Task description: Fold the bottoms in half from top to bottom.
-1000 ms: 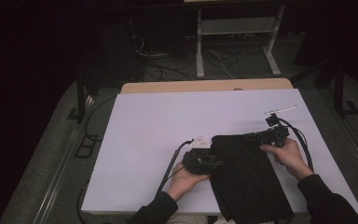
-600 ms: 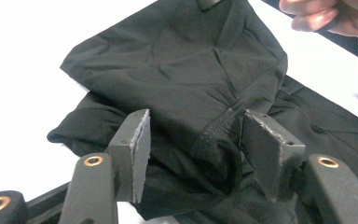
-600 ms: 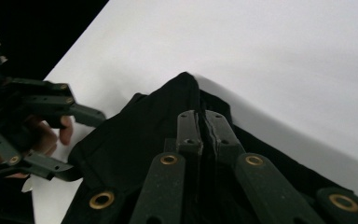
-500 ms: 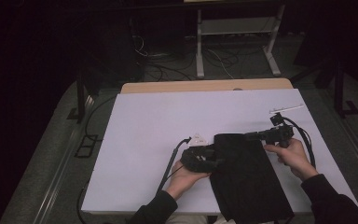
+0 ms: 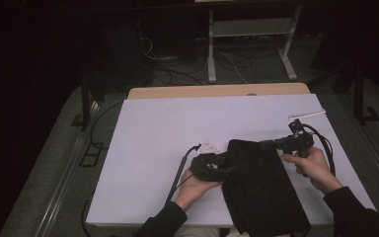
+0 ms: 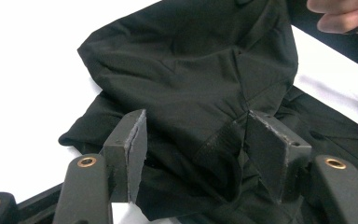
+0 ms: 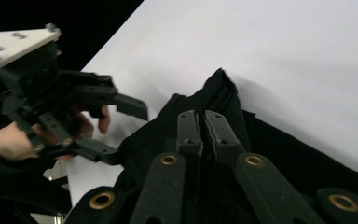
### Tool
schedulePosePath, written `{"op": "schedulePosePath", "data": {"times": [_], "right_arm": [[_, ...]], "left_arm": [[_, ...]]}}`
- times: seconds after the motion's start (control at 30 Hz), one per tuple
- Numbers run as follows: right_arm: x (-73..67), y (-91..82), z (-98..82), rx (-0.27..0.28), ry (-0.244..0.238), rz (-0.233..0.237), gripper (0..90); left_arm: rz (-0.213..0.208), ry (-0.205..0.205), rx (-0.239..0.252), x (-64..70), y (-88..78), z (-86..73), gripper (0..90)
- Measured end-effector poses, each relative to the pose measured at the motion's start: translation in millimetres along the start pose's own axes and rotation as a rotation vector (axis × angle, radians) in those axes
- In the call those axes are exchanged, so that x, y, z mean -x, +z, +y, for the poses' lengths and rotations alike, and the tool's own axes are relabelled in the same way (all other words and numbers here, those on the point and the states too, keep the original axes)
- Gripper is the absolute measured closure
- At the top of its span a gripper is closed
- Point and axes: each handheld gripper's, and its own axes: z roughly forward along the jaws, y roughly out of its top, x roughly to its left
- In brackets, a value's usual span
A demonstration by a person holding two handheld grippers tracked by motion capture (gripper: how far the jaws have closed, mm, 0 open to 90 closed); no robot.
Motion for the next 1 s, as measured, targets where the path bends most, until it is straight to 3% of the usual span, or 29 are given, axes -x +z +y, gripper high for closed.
{"op": "schedulePosePath", "data": {"times": [0.53,0.7,1.0], "right_arm": [[-35.0,-9.0,-19.2,-0.022,-0.067,0.083,83.8],[-41.4,-7.7,-27.0,-0.057,-0.104,0.103,83.7],[-42.2,-9.6,-39.6,-0.073,-0.096,0.126,83.7]], "left_arm": [[0.034,-0.034,0.03,-5.8,-7.5,2.7,39.3],[0.056,-0.037,0.054,-10.1,-14.2,6.4,39.0],[0.09,-0.067,0.078,-22.6,-24.3,6.8,38.4]]}}
